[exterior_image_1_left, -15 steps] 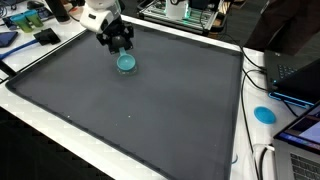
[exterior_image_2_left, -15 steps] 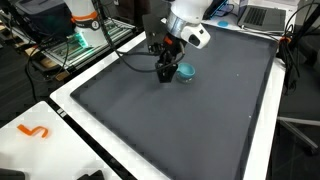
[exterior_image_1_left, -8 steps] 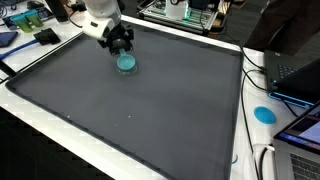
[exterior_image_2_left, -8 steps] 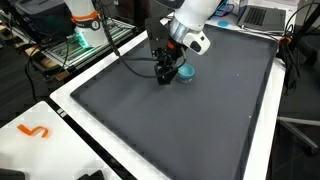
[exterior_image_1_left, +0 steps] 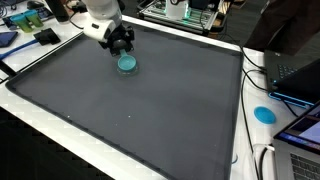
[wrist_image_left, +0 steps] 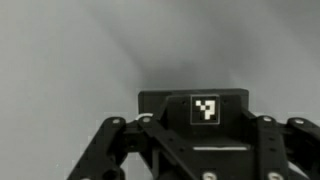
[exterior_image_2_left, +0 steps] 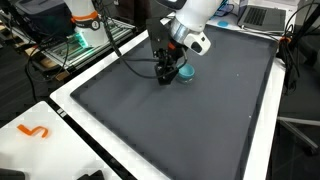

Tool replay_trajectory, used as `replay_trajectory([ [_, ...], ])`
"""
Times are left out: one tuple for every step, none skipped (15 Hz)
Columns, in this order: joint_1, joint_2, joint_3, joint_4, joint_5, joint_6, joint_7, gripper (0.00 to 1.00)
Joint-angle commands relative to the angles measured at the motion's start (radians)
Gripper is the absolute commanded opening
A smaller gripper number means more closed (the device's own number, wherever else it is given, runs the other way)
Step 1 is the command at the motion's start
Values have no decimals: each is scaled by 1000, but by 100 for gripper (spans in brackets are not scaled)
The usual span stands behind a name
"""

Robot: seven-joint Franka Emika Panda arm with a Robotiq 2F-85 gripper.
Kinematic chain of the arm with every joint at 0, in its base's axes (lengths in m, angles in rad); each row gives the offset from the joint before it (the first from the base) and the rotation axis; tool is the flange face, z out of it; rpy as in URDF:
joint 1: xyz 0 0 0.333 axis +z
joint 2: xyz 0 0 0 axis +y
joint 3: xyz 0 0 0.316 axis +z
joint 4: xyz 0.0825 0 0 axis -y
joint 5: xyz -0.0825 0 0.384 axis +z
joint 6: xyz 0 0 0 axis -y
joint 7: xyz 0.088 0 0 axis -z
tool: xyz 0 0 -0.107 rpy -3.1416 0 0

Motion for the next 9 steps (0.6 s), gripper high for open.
replay_trajectory([
  [3,54,1,17,-48,-21,29,31],
  [3,53,-2,18,-52,-24,33,31],
  [2,53,-4,21,-54,-28,37,31],
  [2,53,-6,24,-58,-32,42,31],
  [2,54,-6,26,-59,-34,42,31],
  [1,56,-2,26,-56,-38,33,31],
  [0,58,3,26,-51,-40,24,31],
  [0,60,9,27,-46,-39,16,31],
  [1,61,14,27,-42,-35,9,31],
])
